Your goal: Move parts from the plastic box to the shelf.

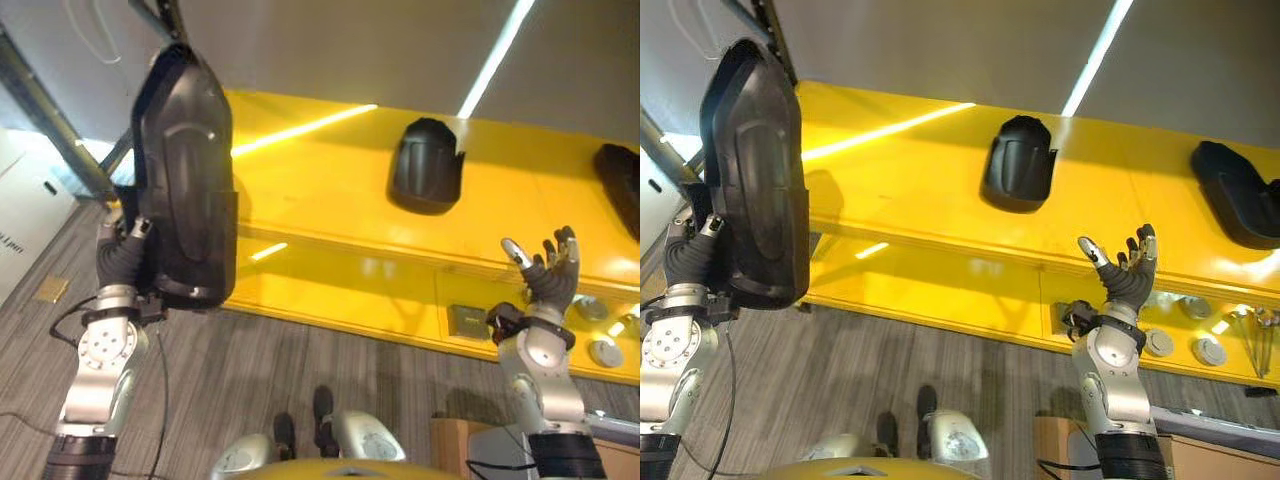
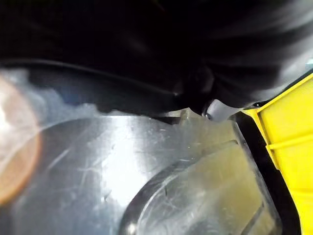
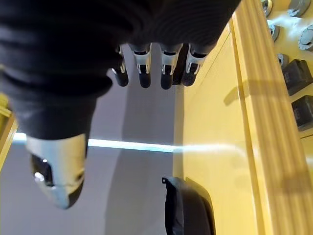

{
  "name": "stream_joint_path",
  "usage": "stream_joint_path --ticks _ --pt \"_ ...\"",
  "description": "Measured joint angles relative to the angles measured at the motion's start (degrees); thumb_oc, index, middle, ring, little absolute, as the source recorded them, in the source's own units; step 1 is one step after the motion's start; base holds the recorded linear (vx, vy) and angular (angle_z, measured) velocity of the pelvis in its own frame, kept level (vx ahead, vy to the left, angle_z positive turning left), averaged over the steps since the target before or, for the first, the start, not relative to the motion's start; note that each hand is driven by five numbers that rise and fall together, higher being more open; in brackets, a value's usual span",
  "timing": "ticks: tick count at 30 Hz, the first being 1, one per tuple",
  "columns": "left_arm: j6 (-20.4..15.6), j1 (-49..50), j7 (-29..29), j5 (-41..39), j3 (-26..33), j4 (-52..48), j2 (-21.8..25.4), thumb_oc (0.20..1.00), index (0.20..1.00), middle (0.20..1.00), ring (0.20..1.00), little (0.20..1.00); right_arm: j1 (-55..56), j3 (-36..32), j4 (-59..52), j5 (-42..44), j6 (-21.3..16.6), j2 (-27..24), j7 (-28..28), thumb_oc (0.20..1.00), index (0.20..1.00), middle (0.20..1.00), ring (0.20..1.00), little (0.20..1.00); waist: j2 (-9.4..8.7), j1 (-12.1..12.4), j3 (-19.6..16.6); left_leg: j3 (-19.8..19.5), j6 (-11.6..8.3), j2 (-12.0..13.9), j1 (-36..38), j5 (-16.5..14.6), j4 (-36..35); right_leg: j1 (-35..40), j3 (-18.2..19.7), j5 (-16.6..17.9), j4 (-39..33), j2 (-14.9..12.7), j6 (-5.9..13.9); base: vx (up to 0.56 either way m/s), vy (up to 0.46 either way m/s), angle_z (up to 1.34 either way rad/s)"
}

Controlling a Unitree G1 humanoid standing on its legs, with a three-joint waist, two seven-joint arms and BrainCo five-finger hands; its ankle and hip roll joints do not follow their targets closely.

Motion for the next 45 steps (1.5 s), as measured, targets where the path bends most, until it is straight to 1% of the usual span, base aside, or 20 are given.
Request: stream_joint_path --ticks 2,4,5,6,8,10,11,13,14,16,17,18,20,21,24,28,34,36,40,45 --pt "0.00 -0.41 0.00 -0.04 -0.48 -0.01 -0.33 0.200 0.200 0.200 0.200 0.200 0.00 -0.02 0.02 0.00 -0.19 -0.01 -0.05 1.000 1.000 1.000 1.000 1.000 0.12 0.04 -0.06 -0.35 -1.22 1.16 -6.28 -0.40 13.94 0.79 1.36 -0.52 -0.18 -0.04 -0.74 0.10 0.041 -0.29" --pt "0.02 -1.17 0.01 -0.02 -0.36 0.13 -0.24 0.200 0.200 0.200 0.200 0.200 -0.08 0.33 0.46 -0.02 -0.51 0.13 -0.04 1.000 1.000 1.000 1.000 1.000 1.00 -0.76 -0.46 -2.15 -2.33 5.44 -10.67 -3.63 21.39 2.01 2.00 -0.84 -0.85 1.07 -0.92 0.18 0.208 -0.36" --pt "0.00 -1.43 0.00 -0.33 0.31 0.35 -0.01 0.200 0.200 0.200 0.200 0.200 0.03 0.09 0.79 -0.07 -0.56 0.07 0.10 1.000 1.000 1.000 1.000 1.000 1.48 -2.31 -0.93 -2.09 -2.65 12.31 -7.82 -4.72 13.01 2.93 2.70 -1.34 -1.32 1.75 0.51 0.23 0.420 -0.34" --pt "0.01 -2.28 0.03 -0.60 0.68 0.88 0.03 0.200 0.200 0.200 0.200 0.200 0.22 -1.60 0.83 -0.09 -0.69 0.13 0.07 1.000 1.000 1.000 1.000 1.000 2.36 -4.12 -1.32 -2.57 -3.72 16.90 -4.25 -3.90 0.85 3.24 3.24 -1.53 -1.28 1.93 0.58 0.19 0.413 -0.41" --pt "-0.20 -4.37 0.07 -1.00 0.54 2.12 0.24 0.200 0.200 0.200 0.200 0.200 1.21 -3.44 0.89 0.02 -0.80 -1.56 0.21 1.000 1.000 1.000 1.000 1.000 3.21 -5.74 -1.63 -7.34 -7.50 19.14 1.15 -0.03 -20.24 2.68 8.04 -0.50 -2.08 1.24 2.54 0.12 0.375 -0.54" --pt "-0.22 -5.78 -0.06 -1.00 0.38 2.69 0.10 0.200 0.200 0.200 0.200 0.200 0.61 -4.00 0.90 0.08 -0.81 -3.31 0.26 1.000 1.000 1.000 1.000 1.000 3.55 -5.53 -0.64 -8.35 -7.03 19.40 0.35 2.48 -21.96 2.61 10.61 0.04 -2.39 -0.08 4.01 0.03 0.419 -0.84" --pt "-0.40 -6.03 -1.19 -1.55 0.32 2.77 -0.05 0.200 0.200 0.200 0.200 0.200 -0.46 -4.37 0.87 0.60 -1.10 -3.60 0.15 1.000 1.000 1.000 1.000 1.000 5.10 -5.07 -0.17 -5.55 -6.34 19.33 0.99 3.25 -21.96 2.64 10.44 -0.34 -2.09 -1.13 5.32 0.01 0.428 -0.87" --pt "-1.29 -6.94 -2.63 -1.44 -1.52 2.21 0.16 0.200 0.200 0.200 0.200 0.200 -0.67 -5.35 0.79 0.67 -1.26 -3.28 -0.12 1.000 1.000 1.000 1.000 1.000 8.08 -5.31 0.72 -3.26 -4.76 15.72 0.88 5.08 -18.57 2.19 6.79 -0.66 -1.28 -5.60 7.56 0.03 0.482 -0.87" --pt "-1.29 -6.02 -2.36 -1.36 -1.76 2.15 0.38 0.200 0.200 0.200 0.200 0.200 2.12 -4.17 -0.90 0.59 -1.34 -0.32 1.24 1.000 1.000 1.000 1.000 1.000 6.29 -4.14 2.33 -1.81 -3.97 10.40 0.37 4.92 -12.98 1.37 7.09 -1.17 -0.14 -11.30 7.91 0.05 0.360 -1.02" --pt "-0.92 -2.93 -1.69 -1.14 -0.71 2.01 0.76 0.200 0.200 0.200 0.200 0.200 4.82 -1.85 -2.53 0.60 -0.71 1.05 2.52 1.000 1.000 1.000 1.000 1.000 6.80 -2.19 2.43 2.21 -2.32 9.34 0.57 4.20 -13.12 0.23 3.76 -2.24 0.03 -14.74 8.79 0.07 0.147 -1.16" --pt "0.46 -0.29 -0.61 -0.84 1.94 1.57 1.20 0.200 0.200 0.200 0.200 0.200 5.66 -0.78 -2.64 0.60 0.64 1.10 4.04 1.000 1.000 1.000 1.000 1.000 7.24 -1.32 2.32 4.05 -2.38 9.26 1.06 4.23 -15.54 -1.15 0.55 -2.04 1.44 -13.97 9.42 0.09 0.050 -0.86" --pt "1.50 -0.55 0.14 -0.80 2.80 1.93 1.58 0.200 0.200 0.200 0.200 0.200 6.04 -0.81 -2.56 0.61 0.95 1.10 4.30 1.000 1.000 1.000 1.000 1.000 7.13 -1.52 2.29 3.80 -2.44 9.17 0.97 4.28 -16.10 0.46 0.75 -2.02 0.20 -13.03 9.48 0.05 0.012 -0.44" --pt "2.56 -1.15 1.72 -0.09 3.59 3.56 3.74 0.200 0.200 0.200 0.200 0.200 6.35 -0.96 -2.56 0.57 0.94 1.14 5.08 1.000 1.000 1.000 1.000 1.000 5.41 -1.62 1.39 2.92 -2.44 8.17 0.94 4.36 -16.82 5.79 0.83 -1.75 -3.78 -11.18 9.77 0.08 0.018 0.14" --pt "3.03 -1.26 2.94 1.09 4.00 4.79 6.23 0.200 0.200 0.200 0.200 0.200 6.16 -0.87 -2.33 0.53 0.94 1.13 5.86 1.000 1.000 1.000 1.000 1.000 3.07 -1.17 0.05 2.85 -1.66 6.73 0.97 5.23 -17.25 9.86 0.75 -1.18 -6.64 -10.75 10.56 0.10 0.021 0.03" --pt "4.39 -4.83 5.62 2.93 3.56 10.39 8.23 0.200 0.200 0.200 0.200 0.200 2.58 0.05 -0.36 0.46 0.92 -0.61 6.27 1.000 1.000 1.000 1.000 1.000 2.44 -1.40 -0.39 2.88 -0.86 6.04 1.13 6.03 -18.84 11.08 0.74 0.65 -9.10 -11.02 11.76 0.06 0.012 0.13" --pt "6.56 -12.76 10.53 3.52 1.40 20.74 8.28 0.200 0.200 0.200 0.200 0.200 -0.17 3.01 0.87 0.48 2.17 -1.88 6.42 1.000 1.000 1.000 1.000 1.000 2.97 -2.27 -0.95 2.93 -1.32 6.79 1.06 6.73 -20.04 10.46 0.82 0.43 -9.08 -10.20 11.93 0.06 0.016 0.02" --pt "7.98 -22.56 15.53 1.45 -4.31 38.92 8.05 0.200 0.200 0.200 0.200 0.200 -1.03 4.88 4.63 0.59 3.24 -6.32 8.34 1.000 1.000 1.000 1.000 1.000 4.91 -6.21 -2.06 3.77 -1.42 8.37 -0.26 8.07 -20.78 8.22 1.14 0.44 -8.38 -8.61 11.37 -0.02 0.008 -0.07" --pt "8.01 -24.79 16.49 0.16 -5.37 41.74 7.36 0.200 0.200 0.200 0.200 0.200 -1.44 5.72 4.72 0.61 3.23 -7.36 8.41 1.000 1.000 1.000 1.000 1.000 5.33 -7.76 -1.86 4.34 -1.14 8.82 -0.66 10.23 -21.68 7.37 1.31 0.86 -8.76 -8.01 11.23 -0.01 -0.005 -0.09" --pt "8.02 -27.90 17.15 -1.56 -7.60 44.16 4.71 0.200 0.200 0.200 0.200 0.200 -1.56 6.27 4.92 0.64 3.21 -7.71 8.49 1.000 1.000 1.000 1.000 1.000 5.30 -9.84 -1.64 4.66 -0.59 8.92 -0.64 10.65 -21.66 7.30 1.53 0.96 -9.07 -7.69 11.25 0.00 -0.014 -0.04" --pt "9.46 -36.99 19.67 -4.29 -10.28 47.80 3.03 0.200 0.200 0.200 0.200 0.200 -5.54 9.04 6.32 0.62 3.23 -7.85 9.83 1.000 1.000 1.000 1.000 1.000 5.53 -11.88 2.04 6.19 -0.79 9.21 -0.85 10.54 -21.66 6.26 3.01 1.12 -9.14 -7.36 11.14 -0.03 -0.007 -0.16"
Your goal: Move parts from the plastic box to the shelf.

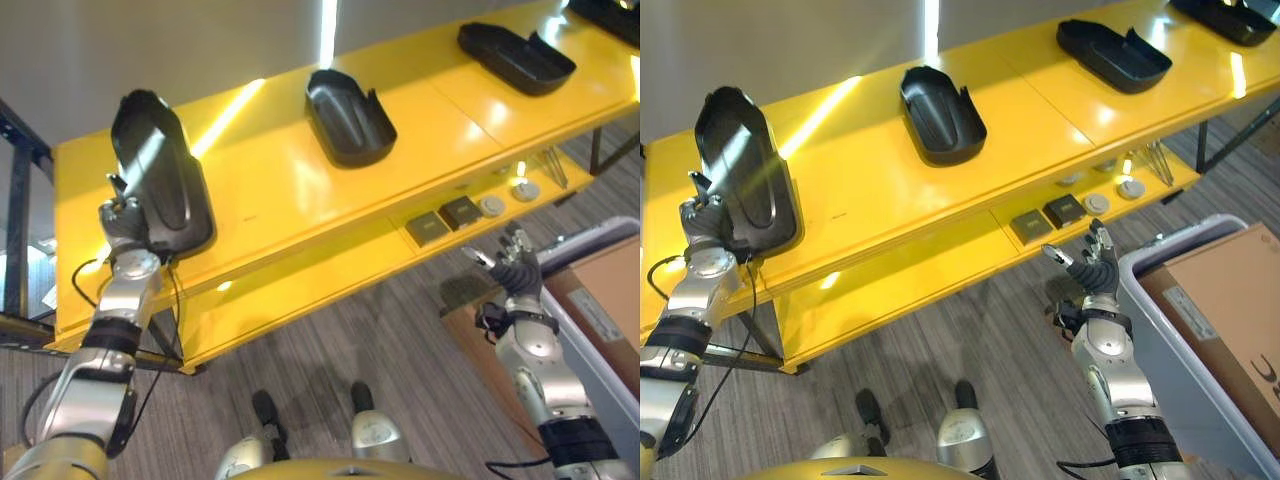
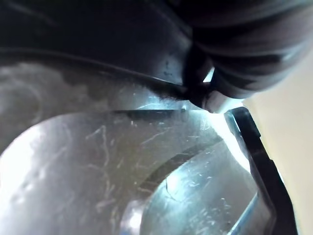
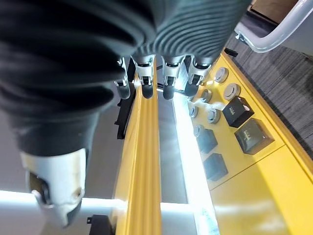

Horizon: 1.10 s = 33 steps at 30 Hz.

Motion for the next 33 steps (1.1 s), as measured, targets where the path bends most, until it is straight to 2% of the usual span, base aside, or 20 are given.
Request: stream_joint_path --ticks 1,4,7,8,10,12,17,20,22,25,28,29,33 --pt "0.35 -1.17 0.48 -0.25 -0.59 0.01 -0.11 0.200 0.200 0.200 0.200 0.200 -0.41 0.29 0.41 0.00 0.00 -0.04 0.26 1.000 1.000 1.000 1.000 1.000 -0.05 -0.81 0.73 0.16 -0.22 0.09 -0.01 -0.15 0.01 -0.30 0.58 0.08 -0.01 0.12 0.00 -0.08 -0.022 -0.11" --pt "2.34 -6.04 3.60 -2.25 -2.33 1.23 -0.44 0.200 0.200 0.200 0.200 0.200 -1.94 1.44 0.43 -0.01 0.01 -0.06 0.41 1.000 1.000 1.000 1.000 1.000 0.24 -1.22 3.19 1.34 -0.43 0.48 -0.60 -0.14 0.00 -1.59 1.48 0.70 -0.14 0.39 -0.22 -0.04 -0.024 -0.27" --pt "4.42 -9.57 5.75 -2.13 -2.48 4.85 -0.29 0.200 0.200 0.200 0.200 0.200 -2.43 1.47 0.47 0.01 0.00 -0.48 0.41 1.000 1.000 1.000 1.000 1.000 0.32 -3.04 3.48 1.88 -0.72 0.67 -0.69 -0.35 0.00 -1.76 2.15 0.90 -0.70 0.56 -0.22 0.03 -0.035 -0.12" --pt "6.36 -11.65 5.93 -1.42 -2.53 7.53 0.71 0.200 0.200 0.200 0.200 0.200 -2.47 1.52 0.44 0.01 0.00 -1.69 0.49 1.000 1.000 1.000 1.000 1.000 0.32 -3.75 3.49 2.37 -0.77 0.77 -0.47 -0.38 0.01 -1.71 2.31 1.09 -0.83 0.60 -0.31 0.02 -0.024 -0.16" --pt "8.19 -12.59 5.69 0.27 -2.67 9.22 1.85 0.200 0.200 0.200 0.200 0.200 -2.44 1.52 0.32 0.24 0.00 -2.75 0.61 1.000 1.000 1.000 1.000 1.000 0.32 -4.16 3.50 2.89 -0.86 0.86 -0.07 -0.45 0.01 -1.42 2.56 1.09 -1.00 0.63 -0.31 0.02 -0.012 -0.10" --pt "11.48 -13.55 4.96 2.48 -2.73 11.94 4.60 0.200 0.200 0.200 0.200 0.200 -2.45 1.54 0.28 2.25 0.00 -3.18 1.09 1.000 1.000 1.000 1.000 1.000 0.38 -4.55 3.53 2.98 -0.88 1.18 0.10 -0.46 0.01 -1.13 2.56 1.09 -1.30 0.94 -0.33 0.01 0.003 -0.02" --pt "15.81 -12.25 0.23 6.48 -2.87 13.38 6.02 0.200 0.200 0.200 0.200 0.200 -2.40 1.53 0.24 3.22 0.00 -3.19 1.53 1.000 1.000 1.000 1.000 1.000 0.68 -3.46 3.80 2.90 -1.27 1.28 1.96 -0.81 0.00 1.04 2.43 0.89 -1.92 1.04 -0.60 0.01 0.002 0.00" --pt "16.06 -9.03 -2.57 9.46 -4.08 11.61 8.29 0.200 0.200 0.200 0.200 0.200 -2.06 1.51 0.02 3.21 0.05 -3.25 2.58 1.000 1.000 1.000 1.000 1.000 1.30 -3.09 4.23 2.86 -1.40 1.26 2.73 -0.89 0.00 2.09 2.35 0.91 -2.28 1.03 -0.65 0.03 0.012 0.03" --pt "16.09 -5.86 -4.22 10.07 -3.76 10.09 8.37 0.200 0.200 0.200 0.200 0.200 -0.67 1.47 -0.04 3.21 0.20 -3.22 2.62 1.000 1.000 1.000 1.000 1.000 1.63 -1.76 4.28 2.72 -1.54 1.26 3.88 -1.11 -0.01 3.41 2.25 0.80 -2.28 1.00 -0.69 0.06 0.011 0.04" --pt "15.08 -2.22 -4.23 8.97 -0.83 6.81 7.09 0.200 0.200 0.200 0.200 0.200 -0.07 1.37 -0.01 3.19 0.22 -3.18 2.65 1.000 1.000 1.000 1.000 1.000 1.68 -1.39 4.25 2.55 -1.94 1.23 4.27 -1.48 -0.01 3.92 2.20 0.73 -2.28 1.01 -0.74 0.03 -0.001 0.04" --pt "13.68 -0.37 -2.51 6.66 1.05 5.42 4.44 0.200 0.200 0.200 0.200 0.200 0.40 1.35 -0.04 3.16 0.59 -3.05 2.66 1.000 1.000 1.000 1.000 1.000 1.79 -0.29 4.17 2.19 -1.96 1.24 4.78 -1.62 -0.02 4.48 2.13 0.63 -2.28 1.07 -0.72 0.01 -0.016 0.02" --pt "12.89 1.05 -1.15 5.97 2.91 3.76 2.96 0.200 0.200 0.200 0.200 0.200 0.45 1.35 -0.04 3.16 0.77 -2.98 2.64 1.000 1.000 1.000 1.000 1.000 1.89 -0.23 4.12 1.93 -1.98 1.23 4.79 -1.67 -0.02 4.62 2.06 0.60 -2.28 1.07 -0.69 0.01 -0.043 0.07" --pt "10.31 2.20 2.41 2.60 4.45 3.22 -0.23 0.200 0.200 0.200 0.200 0.200 0.44 1.36 -0.03 3.15 1.14 -2.50 2.57 1.000 1.000 1.000 1.000 1.000 1.91 0.11 3.89 1.42 -1.97 1.32 5.09 -1.65 -0.02 5.26 1.54 0.54 -2.27 1.21 -0.72 0.00 -0.029 0.08"
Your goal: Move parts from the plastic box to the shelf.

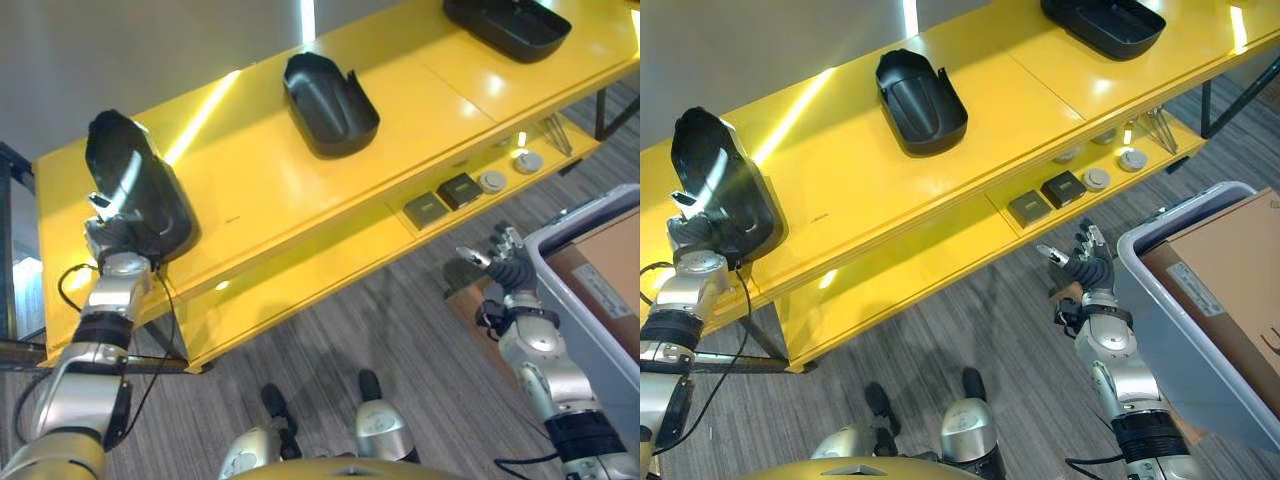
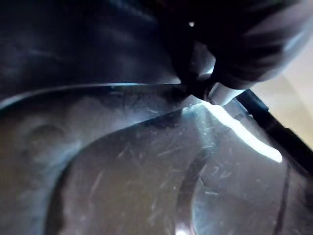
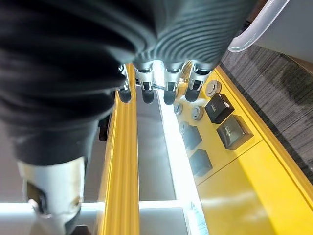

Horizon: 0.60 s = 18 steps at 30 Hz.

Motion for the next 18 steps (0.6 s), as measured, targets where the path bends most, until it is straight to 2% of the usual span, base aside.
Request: stream_joint_path --ticks 8,14,18 --pt "-1.05 -0.09 2.04 -1.44 -0.59 0.61 -0.96 0.200 0.200 0.200 0.200 0.200 0.00 0.05 0.00 0.00 0.01 0.47 -0.41 1.000 1.000 1.000 1.000 1.000 -0.41 -0.06 -0.48 -0.09 0.15 0.09 -0.02 0.25 0.00 -0.08 -0.09 0.03 0.29 0.09 -0.03 -0.01 -0.027 0.01" --pt "-0.26 -0.52 2.17 -0.21 -1.62 1.27 -0.56 0.200 0.200 0.200 0.200 0.200 0.23 0.07 0.00 0.00 0.01 0.49 -0.49 1.000 1.000 1.000 1.000 1.000 -1.90 -0.42 -1.83 0.05 0.16 0.12 0.00 0.27 0.00 -0.17 0.12 0.05 0.29 0.08 -0.04 0.00 0.000 -0.01" --pt "1.69 -2.26 1.34 1.48 -2.84 3.23 0.50 0.200 0.200 0.200 0.200 0.200 0.63 0.07 0.01 0.01 0.01 0.48 -0.44 1.000 1.000 1.000 1.000 1.000 -2.45 -0.65 -2.15 0.48 0.16 0.13 0.06 0.27 -0.02 -0.39 0.60 0.16 0.27 0.03 -0.07 0.01 0.009 -0.06"
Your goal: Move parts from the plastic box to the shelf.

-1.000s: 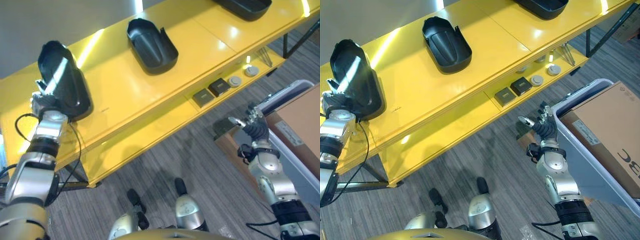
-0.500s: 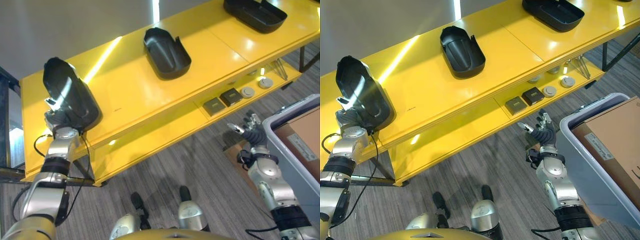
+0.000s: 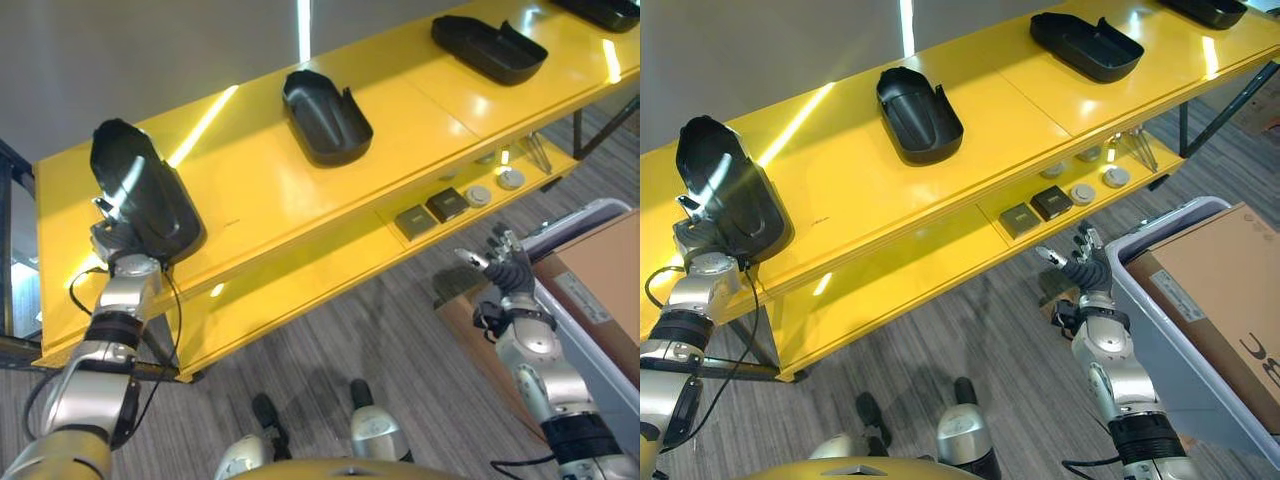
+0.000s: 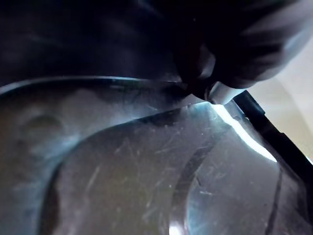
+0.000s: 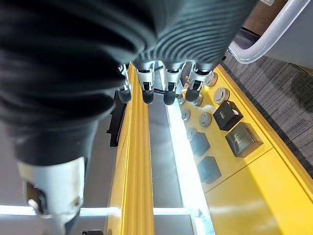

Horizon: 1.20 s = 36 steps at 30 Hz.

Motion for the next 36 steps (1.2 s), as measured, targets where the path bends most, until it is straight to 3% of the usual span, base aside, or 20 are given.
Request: stream_joint_path --ticks 15,16,17,31,34,36 --pt "2.34 -1.36 -2.10 1.61 -0.97 2.52 0.42 0.225 0.225 0.225 0.225 0.225 0.02 0.01 0.00 -0.01 0.07 -0.01 0.20 1.000 1.000 1.000 1.000 1.000 0.31 -1.26 -0.18 0.95 -0.06 0.03 0.67 -0.09 -0.27 0.33 0.42 0.12 -0.21 -0.06 -0.01 0.00 0.008 -0.02" --pt "2.33 -1.37 -2.09 1.57 -0.96 2.95 0.37 0.746 0.746 0.746 0.746 0.746 0.01 0.01 0.00 -0.01 0.08 -0.01 0.20 1.000 1.000 1.000 1.000 1.000 0.46 -1.34 -0.27 0.97 -0.06 0.03 0.67 -0.10 -0.27 0.32 0.46 0.12 -0.23 -0.06 -0.01 0.00 0.000 0.00" --pt "2.33 -1.35 -2.07 1.57 -1.01 3.28 0.35 1.000 1.000 1.000 1.000 1.000 0.04 0.01 0.00 -0.01 0.19 -0.02 0.20 1.000 1.000 1.000 1.000 1.000 0.64 -1.41 -0.38 0.99 -0.07 0.03 0.67 -0.11 -0.28 0.31 0.49 0.12 -0.25 -0.06 -0.01 0.00 0.000 0.00" --pt "1.65 -1.23 -1.98 1.52 -1.01 5.02 -0.21 1.000 1.000 1.000 1.000 1.000 0.23 0.03 0.00 -0.01 1.55 -0.08 0.42 1.000 1.000 1.000 1.000 1.000 1.51 -1.70 -0.87 1.02 -0.09 0.02 0.73 -0.13 -0.28 0.38 0.48 0.13 -0.27 -0.07 -0.01 0.00 0.000 0.00" --pt "0.95 -1.20 -2.03 1.52 -1.01 5.28 -0.21 1.000 1.000 1.000 1.000 1.000 0.23 0.03 0.00 -0.01 1.55 -0.08 0.44 1.000 1.000 1.000 1.000 1.000 1.53 -1.70 -0.86 1.01 -0.09 0.02 0.74 -0.12 -0.28 0.39 0.46 0.13 -0.27 -0.06 -0.01 0.00 0.000 0.00" --pt "-1.52 -0.47 -2.02 1.60 -1.00 4.96 -0.19 1.000 1.000 1.000 1.000 1.000 0.36 0.02 0.00 -0.01 1.53 -0.08 0.48 1.000 1.000 1.000 1.000 1.000 1.57 -1.66 -0.84 1.00 -0.09 0.02 0.73 -0.12 -0.29 0.40 0.42 0.13 -0.28 -0.08 -0.01 0.00 0.000 0.00"
